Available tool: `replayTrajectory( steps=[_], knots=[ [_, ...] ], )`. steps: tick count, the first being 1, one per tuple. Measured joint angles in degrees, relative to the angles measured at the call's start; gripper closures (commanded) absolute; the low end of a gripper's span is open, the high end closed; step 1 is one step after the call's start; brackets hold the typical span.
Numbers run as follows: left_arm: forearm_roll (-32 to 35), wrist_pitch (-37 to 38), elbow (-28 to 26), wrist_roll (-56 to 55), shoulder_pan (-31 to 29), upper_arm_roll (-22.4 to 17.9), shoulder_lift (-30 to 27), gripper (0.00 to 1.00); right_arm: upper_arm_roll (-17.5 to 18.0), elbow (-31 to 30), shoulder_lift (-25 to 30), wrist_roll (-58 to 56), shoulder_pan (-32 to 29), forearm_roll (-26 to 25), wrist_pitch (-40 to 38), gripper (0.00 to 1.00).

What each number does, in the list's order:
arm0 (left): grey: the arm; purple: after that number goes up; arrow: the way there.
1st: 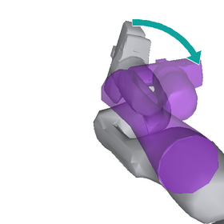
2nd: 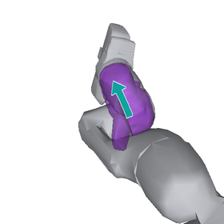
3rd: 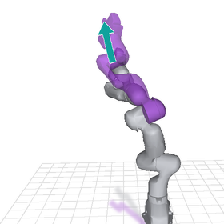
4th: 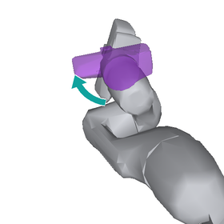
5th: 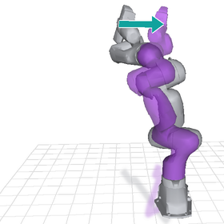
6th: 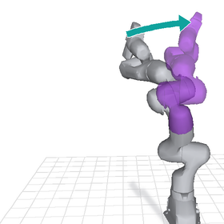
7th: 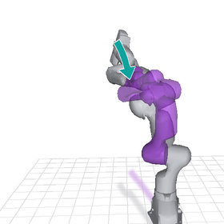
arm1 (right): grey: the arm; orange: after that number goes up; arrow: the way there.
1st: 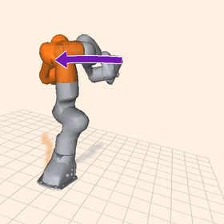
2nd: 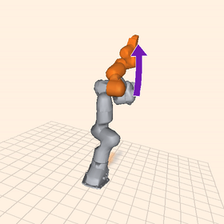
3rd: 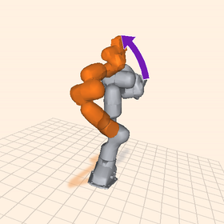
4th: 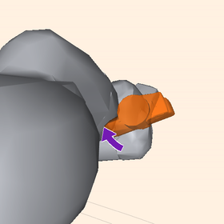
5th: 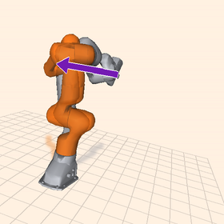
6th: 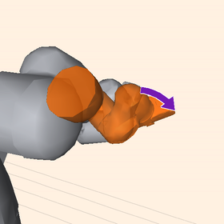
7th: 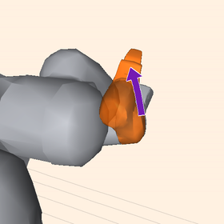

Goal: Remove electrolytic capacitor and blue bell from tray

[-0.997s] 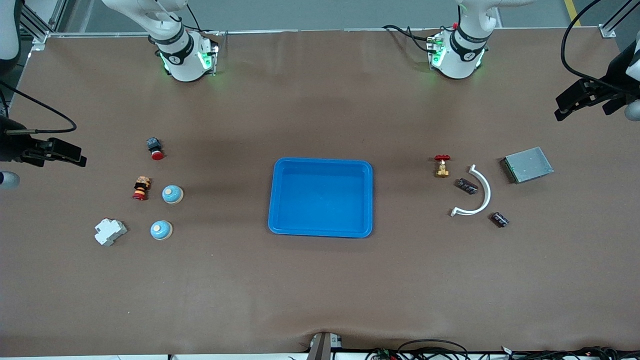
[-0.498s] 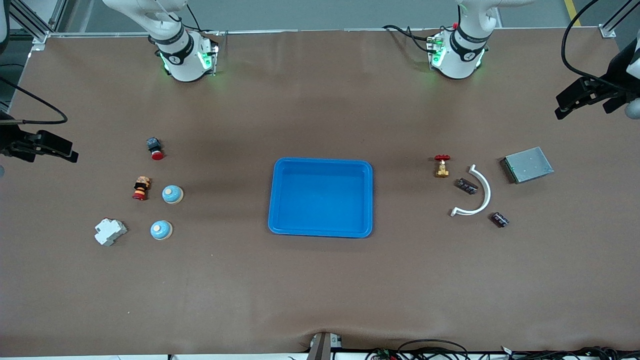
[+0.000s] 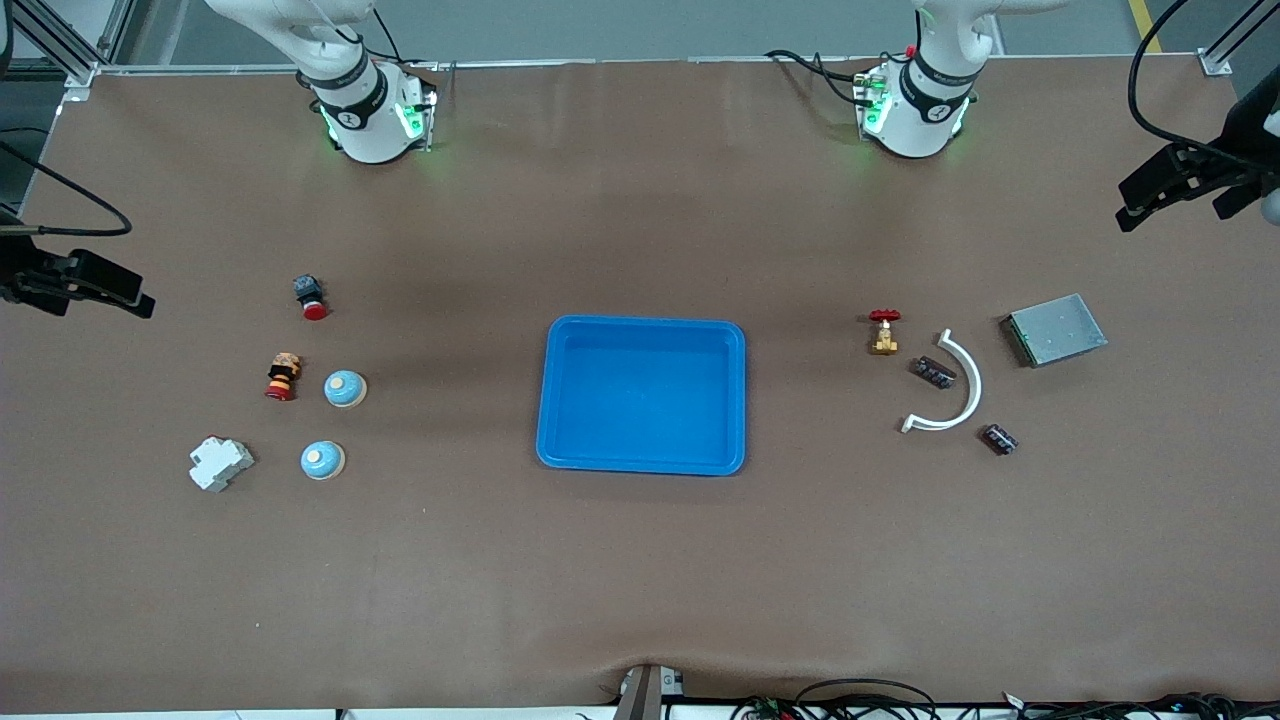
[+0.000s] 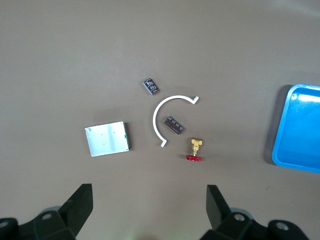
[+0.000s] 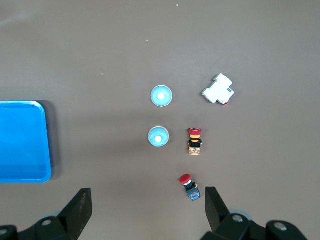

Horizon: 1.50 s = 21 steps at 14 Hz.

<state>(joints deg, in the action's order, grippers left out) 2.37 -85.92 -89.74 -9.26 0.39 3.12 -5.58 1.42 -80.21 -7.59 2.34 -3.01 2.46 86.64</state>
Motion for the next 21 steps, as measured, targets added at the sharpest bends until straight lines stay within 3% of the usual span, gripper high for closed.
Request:
replayTrajectory(
  steps=[21],
  knots=[
    [-2.2, 0.2, -2.1, 1.6, -0.1, 0.1, -1.9, 0.0, -0.4, -0.8, 0.8, 0.4, 0.2, -2.7, -0.3, 0.0]
  ],
)
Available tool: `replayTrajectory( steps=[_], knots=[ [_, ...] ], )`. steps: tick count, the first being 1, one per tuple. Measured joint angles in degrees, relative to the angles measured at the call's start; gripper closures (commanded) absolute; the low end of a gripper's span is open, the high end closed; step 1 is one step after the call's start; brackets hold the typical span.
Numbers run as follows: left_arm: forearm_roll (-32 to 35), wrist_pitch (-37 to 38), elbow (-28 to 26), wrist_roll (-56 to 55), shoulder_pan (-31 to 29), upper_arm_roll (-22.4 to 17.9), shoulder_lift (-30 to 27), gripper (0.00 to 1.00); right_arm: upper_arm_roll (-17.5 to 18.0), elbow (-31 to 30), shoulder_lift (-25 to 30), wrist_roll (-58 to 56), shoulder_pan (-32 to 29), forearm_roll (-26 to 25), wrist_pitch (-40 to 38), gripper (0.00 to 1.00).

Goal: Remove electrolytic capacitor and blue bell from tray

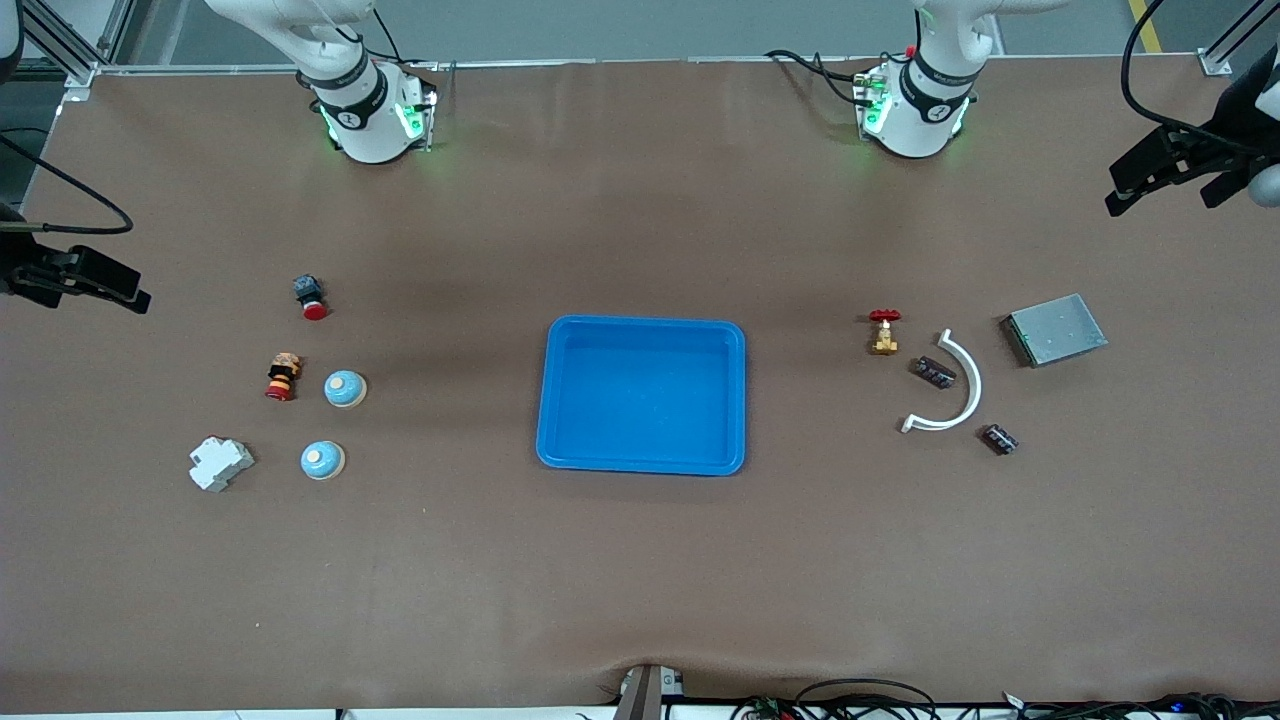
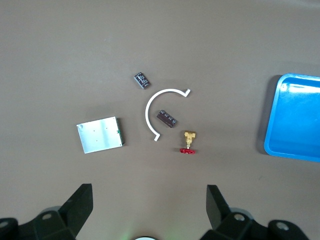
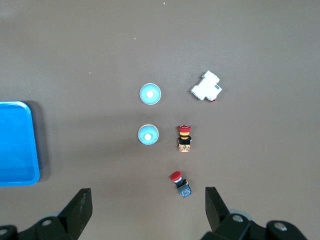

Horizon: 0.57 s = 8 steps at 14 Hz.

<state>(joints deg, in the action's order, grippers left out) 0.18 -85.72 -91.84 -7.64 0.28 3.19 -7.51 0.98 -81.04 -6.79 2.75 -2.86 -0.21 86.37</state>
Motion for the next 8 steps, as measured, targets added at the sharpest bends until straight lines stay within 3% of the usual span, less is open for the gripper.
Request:
replayTrajectory(
  steps=[8],
  knots=[
    [0.0, 0.0, 0.3, 0.0, 0.2, 0.0, 0.3, 0.0, 0.0, -0.6, 0.0, -0.1, 0.0, 0.0, 1.2, 0.0]
  ],
)
